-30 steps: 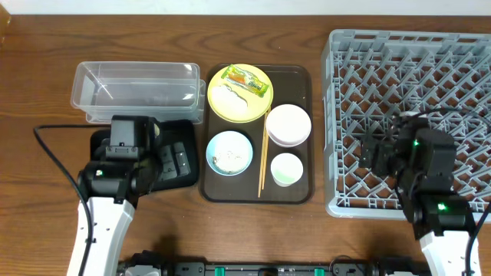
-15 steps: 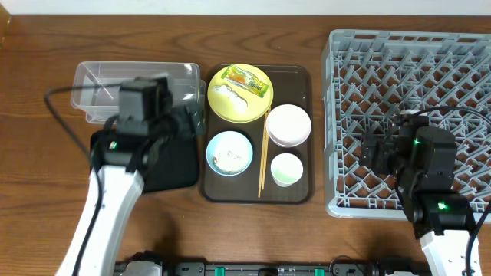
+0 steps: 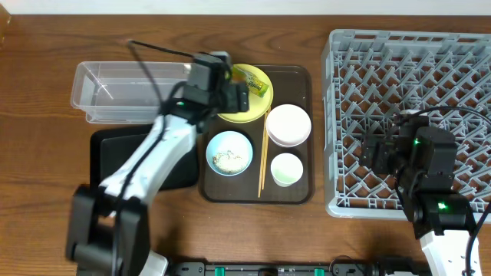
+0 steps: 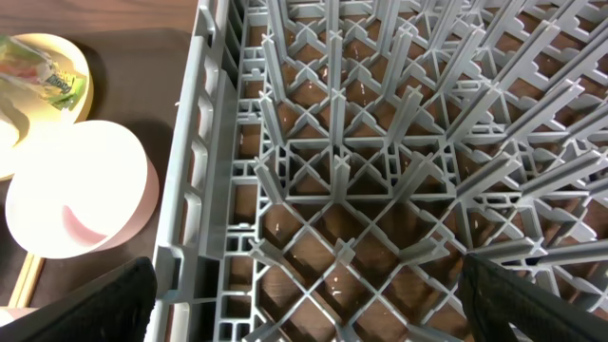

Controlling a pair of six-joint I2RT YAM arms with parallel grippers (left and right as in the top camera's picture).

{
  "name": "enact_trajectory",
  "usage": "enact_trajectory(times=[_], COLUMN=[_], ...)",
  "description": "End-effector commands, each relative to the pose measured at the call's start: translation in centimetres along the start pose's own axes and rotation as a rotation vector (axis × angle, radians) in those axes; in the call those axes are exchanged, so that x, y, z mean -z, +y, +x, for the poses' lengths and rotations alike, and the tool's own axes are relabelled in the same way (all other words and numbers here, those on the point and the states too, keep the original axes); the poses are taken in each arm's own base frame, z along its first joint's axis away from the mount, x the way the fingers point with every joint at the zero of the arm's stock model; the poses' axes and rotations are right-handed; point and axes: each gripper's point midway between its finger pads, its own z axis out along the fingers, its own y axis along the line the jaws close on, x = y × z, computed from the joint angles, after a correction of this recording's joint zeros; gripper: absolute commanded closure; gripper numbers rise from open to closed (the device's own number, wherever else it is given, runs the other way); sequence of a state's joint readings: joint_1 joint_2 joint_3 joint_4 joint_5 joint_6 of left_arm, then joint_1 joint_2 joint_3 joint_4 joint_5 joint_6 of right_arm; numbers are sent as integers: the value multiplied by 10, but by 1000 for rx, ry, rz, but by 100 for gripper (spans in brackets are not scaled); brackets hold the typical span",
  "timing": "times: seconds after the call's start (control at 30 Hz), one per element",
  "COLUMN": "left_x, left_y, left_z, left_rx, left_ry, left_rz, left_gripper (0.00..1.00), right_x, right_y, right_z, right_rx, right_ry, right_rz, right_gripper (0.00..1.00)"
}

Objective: Sort waste into correct bins and load items into the dishwasher rack
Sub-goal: 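Grasp the white tissue with the left gripper, drop it in the bin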

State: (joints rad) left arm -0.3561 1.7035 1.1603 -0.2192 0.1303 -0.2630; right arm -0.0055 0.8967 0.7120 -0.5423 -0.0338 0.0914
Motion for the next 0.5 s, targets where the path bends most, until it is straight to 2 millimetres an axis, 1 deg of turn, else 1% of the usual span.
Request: enact_trajectory(times=[0.0, 0.07, 0.17, 0.37, 0.47], left_x=[-24, -37, -53, -75, -82], left_y=[5, 6, 10, 13, 15], left_z=[8, 15, 22, 28, 32], left_rx=[-6, -9, -9, -9, -9], left_ry=[20, 38, 52, 48, 53], left_rz=[-48, -51, -55, -54, -55], left_gripper=[9, 9, 13, 14, 15], right_x=[4, 4, 4, 4, 4], right_y=[-1, -1, -1, -1, -1], right_z=[-10, -10, -10, -9, -9], right_rx=[-13, -13, -13, -14, -13], right_ry=[-23, -23, -23, -20, -17], right_rz=[3, 3, 3, 4, 4], right_gripper=[1, 1, 1, 1, 1])
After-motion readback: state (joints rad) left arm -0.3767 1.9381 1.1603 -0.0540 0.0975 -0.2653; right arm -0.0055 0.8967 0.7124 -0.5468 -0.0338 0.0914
